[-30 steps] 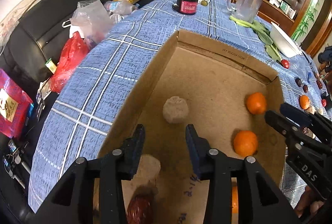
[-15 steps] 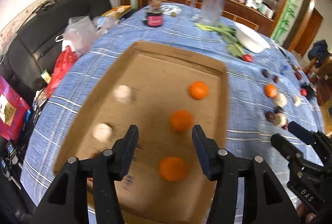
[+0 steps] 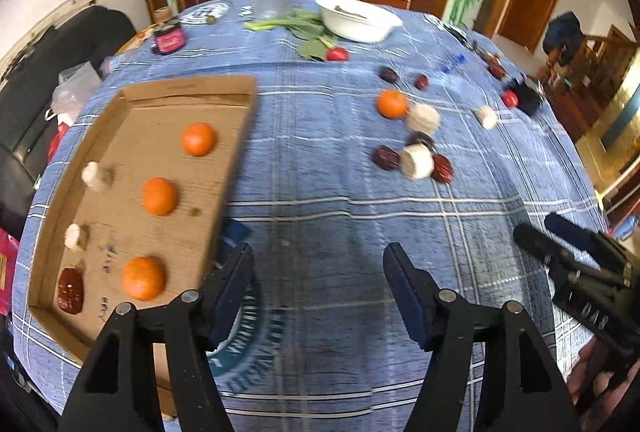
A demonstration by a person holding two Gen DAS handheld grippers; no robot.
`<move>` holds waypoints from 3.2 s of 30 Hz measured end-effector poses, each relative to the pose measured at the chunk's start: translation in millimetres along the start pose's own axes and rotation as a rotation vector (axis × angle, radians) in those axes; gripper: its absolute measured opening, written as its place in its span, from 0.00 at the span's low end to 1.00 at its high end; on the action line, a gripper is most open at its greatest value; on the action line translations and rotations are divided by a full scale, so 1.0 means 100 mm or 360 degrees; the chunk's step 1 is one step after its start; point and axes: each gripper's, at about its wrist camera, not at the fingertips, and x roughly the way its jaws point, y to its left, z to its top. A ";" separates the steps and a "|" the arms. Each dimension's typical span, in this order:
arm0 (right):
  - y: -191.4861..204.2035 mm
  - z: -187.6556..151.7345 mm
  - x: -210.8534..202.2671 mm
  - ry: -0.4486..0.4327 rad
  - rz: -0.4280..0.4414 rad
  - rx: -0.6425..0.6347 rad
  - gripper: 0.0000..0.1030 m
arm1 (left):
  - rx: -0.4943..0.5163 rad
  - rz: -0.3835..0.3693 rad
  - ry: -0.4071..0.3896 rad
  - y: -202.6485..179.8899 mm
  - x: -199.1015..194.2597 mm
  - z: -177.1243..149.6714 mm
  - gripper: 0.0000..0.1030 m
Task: Organize fruits
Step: 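Withdraw both open tools from the tray, then close the right tool on a red date on the tablecloth, then grasp the square tan biscuit with the left tool while the right tool holds the date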
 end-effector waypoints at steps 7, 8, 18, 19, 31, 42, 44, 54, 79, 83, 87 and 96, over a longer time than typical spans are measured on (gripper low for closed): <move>-0.14 0.15 0.26 0.0071 0.0071 -0.0010 0.65 | 0.0031 0.0015 0.0049 -0.16 0.04 -0.05 0.65; -0.12 0.17 0.30 0.0077 0.0080 -0.0032 0.65 | 0.0030 0.0017 0.0056 -0.16 0.05 -0.06 0.65; 0.17 0.47 0.90 0.0146 0.0186 -0.0330 0.58 | 0.0012 0.0067 0.0138 -0.07 0.16 -0.05 0.65; 0.19 0.49 0.93 0.0153 0.0210 -0.0348 0.50 | 0.0013 0.0071 0.0149 -0.08 0.19 -0.03 0.65; -0.15 0.35 0.64 0.0084 0.0199 -0.0324 0.24 | -0.0016 -0.0067 0.0221 -0.46 0.56 0.35 0.64; -0.52 0.15 0.55 0.0111 0.0173 -0.0188 0.24 | -0.0181 -0.0074 0.0169 -0.71 1.06 0.68 0.58; -0.53 0.15 0.55 0.0107 0.0181 -0.0173 0.24 | -0.0171 -0.0033 0.0140 -0.73 1.08 0.69 0.46; -0.53 0.10 0.45 0.0068 0.0183 -0.0141 0.24 | 0.0000 -0.0128 0.0133 -0.70 0.87 0.48 0.12; -0.56 0.13 0.49 0.0089 0.0111 -0.0060 0.36 | -0.0082 -0.0106 0.0080 -0.66 1.00 0.59 0.49; -0.49 0.17 0.56 0.0082 0.0079 -0.0141 0.35 | -0.0072 -0.0107 0.0078 -0.66 1.02 0.61 0.49; -0.39 0.14 0.55 0.0052 -0.0028 -0.0257 0.22 | -0.0054 -0.0160 0.0061 -0.64 1.00 0.59 0.33; -0.46 0.08 0.32 0.0007 0.0029 -0.0139 0.22 | 0.0017 -0.0285 0.0076 -0.60 0.79 0.43 0.32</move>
